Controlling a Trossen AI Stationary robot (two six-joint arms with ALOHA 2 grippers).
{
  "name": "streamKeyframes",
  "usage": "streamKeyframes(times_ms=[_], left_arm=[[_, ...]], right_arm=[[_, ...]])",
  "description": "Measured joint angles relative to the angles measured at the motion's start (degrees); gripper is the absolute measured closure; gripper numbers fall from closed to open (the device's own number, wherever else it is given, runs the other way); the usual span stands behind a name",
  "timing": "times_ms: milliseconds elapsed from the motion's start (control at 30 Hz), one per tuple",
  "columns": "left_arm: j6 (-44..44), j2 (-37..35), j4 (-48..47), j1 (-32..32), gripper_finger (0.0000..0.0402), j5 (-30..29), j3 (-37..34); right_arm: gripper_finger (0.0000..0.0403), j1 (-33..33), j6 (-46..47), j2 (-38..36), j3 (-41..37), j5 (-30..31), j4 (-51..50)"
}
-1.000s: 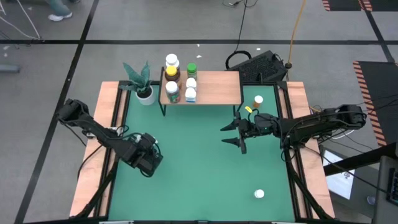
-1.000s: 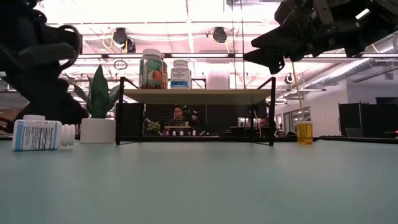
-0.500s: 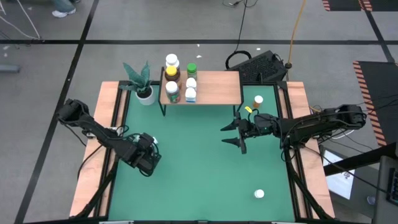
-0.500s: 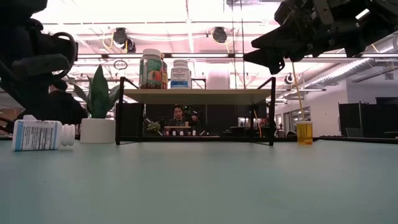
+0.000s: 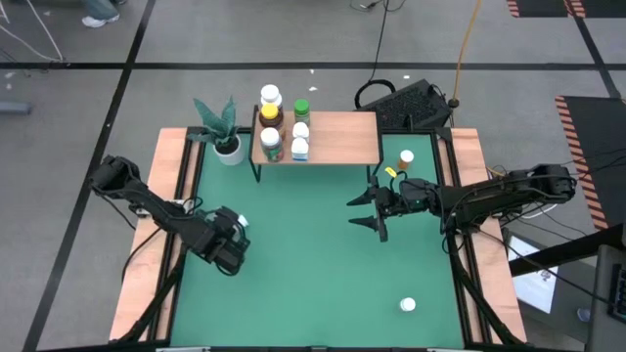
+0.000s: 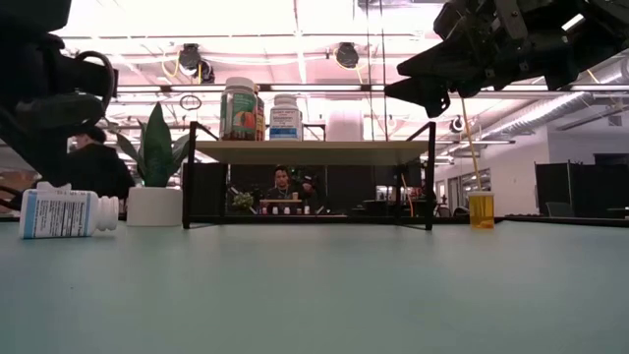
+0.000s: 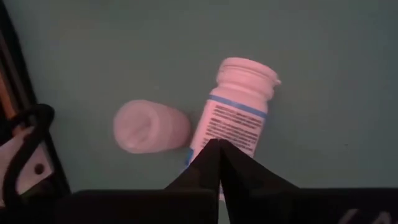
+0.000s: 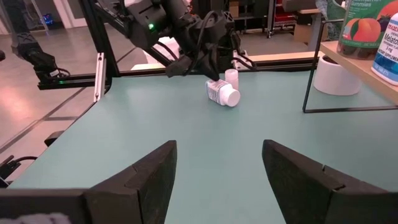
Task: Pick and place medicine bottles onto shelf by color
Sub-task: Put the white blue pill bottle on the shelf
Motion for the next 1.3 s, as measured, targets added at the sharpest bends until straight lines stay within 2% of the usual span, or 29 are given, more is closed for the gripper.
streamKeyframes(times_ms=[433,533,733,933,1100,1300], left_arm=[[0.79,0.33,5.95,-0.29,0.0398,2.5,0.11],[1.8,0.48,10.46,-0.44,0.0391,4.33,0.03],[8.98,0.44,20.21,-0.36,0.0383,3.96,0.11],[10.12,0.37,15.02,-0.26,0.0378,1.55,2.95],[9.32,0.37,11.42,-0.24,0.0332,-0.28,3.98],[6.44,0.37,9.37,-0.47,0.0228,1.23,3.98]], right_arm=[[0.0172,-0.01,0.0,0.0,0.0,0.0,-0.79],[0.0172,-0.02,0.0,0.0,0.01,0.0,-0.81],[0.0172,0.0,0.0,-0.02,0.01,0.02,-0.46],[0.0172,0.0,0.11,-0.02,0.01,0.0,-0.38],[0.0172,-0.01,0.04,-0.02,0.01,0.0,-0.43],[0.0172,0.0,0.02,-0.02,0.01,0.0,-0.86]])
